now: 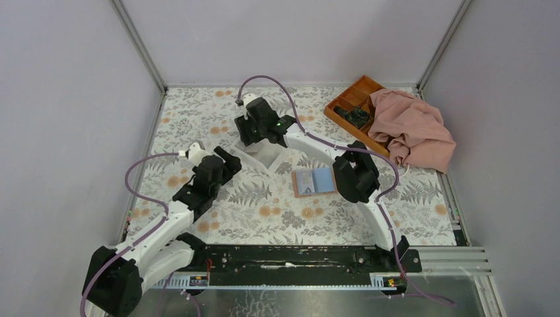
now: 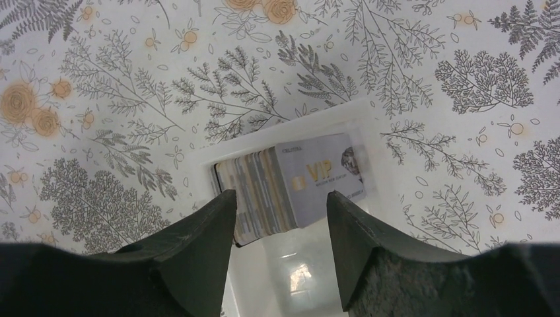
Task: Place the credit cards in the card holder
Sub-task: Pick up the credit card from the storage box.
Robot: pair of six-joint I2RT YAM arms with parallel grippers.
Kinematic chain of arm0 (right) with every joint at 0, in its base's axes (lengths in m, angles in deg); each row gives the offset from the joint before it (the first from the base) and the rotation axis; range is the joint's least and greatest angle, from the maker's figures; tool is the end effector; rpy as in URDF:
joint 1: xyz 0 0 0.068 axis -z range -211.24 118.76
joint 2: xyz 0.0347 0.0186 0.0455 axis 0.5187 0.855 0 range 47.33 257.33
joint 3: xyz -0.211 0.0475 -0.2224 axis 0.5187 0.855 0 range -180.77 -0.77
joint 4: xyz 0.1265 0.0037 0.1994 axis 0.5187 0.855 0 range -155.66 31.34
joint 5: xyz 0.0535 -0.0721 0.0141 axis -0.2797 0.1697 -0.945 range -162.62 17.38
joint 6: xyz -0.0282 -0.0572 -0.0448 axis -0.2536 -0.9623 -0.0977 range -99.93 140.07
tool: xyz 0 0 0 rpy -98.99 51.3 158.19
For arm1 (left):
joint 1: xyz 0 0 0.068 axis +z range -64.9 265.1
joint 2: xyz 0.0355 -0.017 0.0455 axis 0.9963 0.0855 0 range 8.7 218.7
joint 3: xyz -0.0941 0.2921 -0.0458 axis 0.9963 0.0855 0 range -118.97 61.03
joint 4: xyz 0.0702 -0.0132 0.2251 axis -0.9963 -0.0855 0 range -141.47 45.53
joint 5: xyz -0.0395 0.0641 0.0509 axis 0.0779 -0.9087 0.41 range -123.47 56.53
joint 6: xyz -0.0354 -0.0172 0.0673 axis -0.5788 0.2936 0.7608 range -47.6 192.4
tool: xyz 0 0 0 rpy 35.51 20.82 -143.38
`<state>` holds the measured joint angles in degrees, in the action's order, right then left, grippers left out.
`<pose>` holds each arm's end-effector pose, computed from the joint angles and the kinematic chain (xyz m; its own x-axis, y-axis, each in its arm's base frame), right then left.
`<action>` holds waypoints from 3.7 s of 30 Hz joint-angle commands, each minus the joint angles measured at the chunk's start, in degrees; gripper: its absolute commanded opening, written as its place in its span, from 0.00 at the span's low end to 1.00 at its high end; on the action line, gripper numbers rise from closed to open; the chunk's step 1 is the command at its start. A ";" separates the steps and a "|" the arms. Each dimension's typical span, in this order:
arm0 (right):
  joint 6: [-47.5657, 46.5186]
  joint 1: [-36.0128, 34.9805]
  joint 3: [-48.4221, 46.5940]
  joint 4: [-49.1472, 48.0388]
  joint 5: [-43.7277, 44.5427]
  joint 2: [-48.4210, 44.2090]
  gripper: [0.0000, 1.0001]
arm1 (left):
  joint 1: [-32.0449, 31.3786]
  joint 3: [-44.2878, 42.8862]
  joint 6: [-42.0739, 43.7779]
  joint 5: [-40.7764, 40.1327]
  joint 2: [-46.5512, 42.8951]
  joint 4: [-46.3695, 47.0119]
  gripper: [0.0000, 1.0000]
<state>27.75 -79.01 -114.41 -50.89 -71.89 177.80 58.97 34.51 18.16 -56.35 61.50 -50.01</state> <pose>0.3783 0.4155 0.2643 -0.4470 -0.2936 -0.8450 -0.6794 0.7259 0.1072 0.1676 -0.0532 0.2405 -0.3651 -0.6536 -0.6629 -0.3204 0.7568 -0.5697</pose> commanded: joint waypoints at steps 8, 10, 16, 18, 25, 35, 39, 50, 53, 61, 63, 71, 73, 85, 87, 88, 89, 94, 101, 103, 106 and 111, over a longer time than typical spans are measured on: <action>2.74 4.82 -8.63 -0.11 -9.21 5.82 0.58 | 1.76 1.21 -2.80 1.60 4.97 9.06 0.76; 2.94 5.07 -9.27 -0.20 -10.33 6.61 0.57 | 1.85 1.82 -4.29 1.31 6.12 10.75 0.76; 3.00 5.23 -8.77 -0.23 -12.22 7.45 0.54 | 2.28 2.78 -8.45 0.27 11.01 15.09 0.70; 3.04 5.31 -7.94 -0.39 -12.29 7.26 0.54 | 2.84 2.99 -9.13 0.55 12.51 16.66 0.69; 4.08 5.32 -6.50 0.05 -13.75 7.25 0.49 | 5.01 3.09 -10.71 2.60 19.25 21.01 0.68; 4.98 5.32 -5.91 1.38 -15.23 7.07 0.44 | 7.52 0.65 -12.05 6.04 28.22 25.99 0.67; 5.59 5.27 -4.77 1.15 -15.90 6.38 0.37 | 8.15 -0.77 -11.61 7.40 30.48 26.21 0.67; 6.47 4.51 -0.44 -0.60 -15.42 1.94 0.31 | 9.05 -2.40 -10.21 8.49 31.39 25.54 0.67; 6.56 3.98 -0.08 -0.60 -14.87 0.67 0.31 | 9.22 -2.63 -9.80 8.89 31.42 25.42 0.66; 6.65 3.18 0.85 -0.34 -13.96 -1.41 0.29 | 9.39 -3.39 -8.83 9.39 31.29 24.48 0.64; 6.88 3.02 1.43 -0.55 -13.83 -1.89 0.29 | 9.42 -3.45 -8.57 9.43 31.25 24.42 0.63; 7.19 2.68 1.27 -0.43 -13.70 -2.41 0.30 | 9.68 -3.64 -7.99 9.56 31.27 23.89 0.61; 7.17 2.68 1.23 -0.36 -13.61 -2.43 0.29 | 9.78 -3.59 -7.90 9.55 31.24 23.75 0.61; 6.31 2.24 0.85 1.16 -10.37 -3.39 0.14 | 9.82 -3.80 -7.72 9.83 30.54 23.18 0.61; 5.87 1.88 0.86 1.65 -9.00 -3.74 0.12 | 9.95 -3.80 -7.66 9.85 30.25 22.91 0.61; 5.65 1.76 0.99 1.87 -8.08 -3.94 0.11 | 9.92 -3.76 -7.64 9.79 30.02 22.74 0.61; 5.40 1.58 1.17 1.92 -7.20 -4.26 0.10 | 9.93 -3.72 -7.57 9.81 29.76 22.52 0.61; 4.21 0.86 2.90 1.99 -1.76 -6.34 0.03 | 9.94 -3.29 -7.25 9.24 27.87 21.22 0.61; 3.41 0.57 7.68 0.56 4.72 -9.50 0.00 | 9.95 -2.53 -6.61 8.46 24.67 18.35 0.65; 3.18 0.49 9.31 -0.26 6.15 -10.51 0.00 | 9.93 -2.27 -6.50 8.02 23.49 17.44 0.66; 3.00 0.33 12.41 -2.27 7.76 -12.46 0.00 | 9.88 -2.05 -6.26 7.85 21.44 16.23 0.67; 2.88 0.09 17.45 -5.39 10.19 -16.17 0.00 | 9.90 -1.98 -5.50 8.63 18.32 14.52 0.70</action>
<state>31.31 -77.87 -99.29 -51.83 -65.26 167.33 68.50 32.50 11.21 -47.30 82.48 -34.34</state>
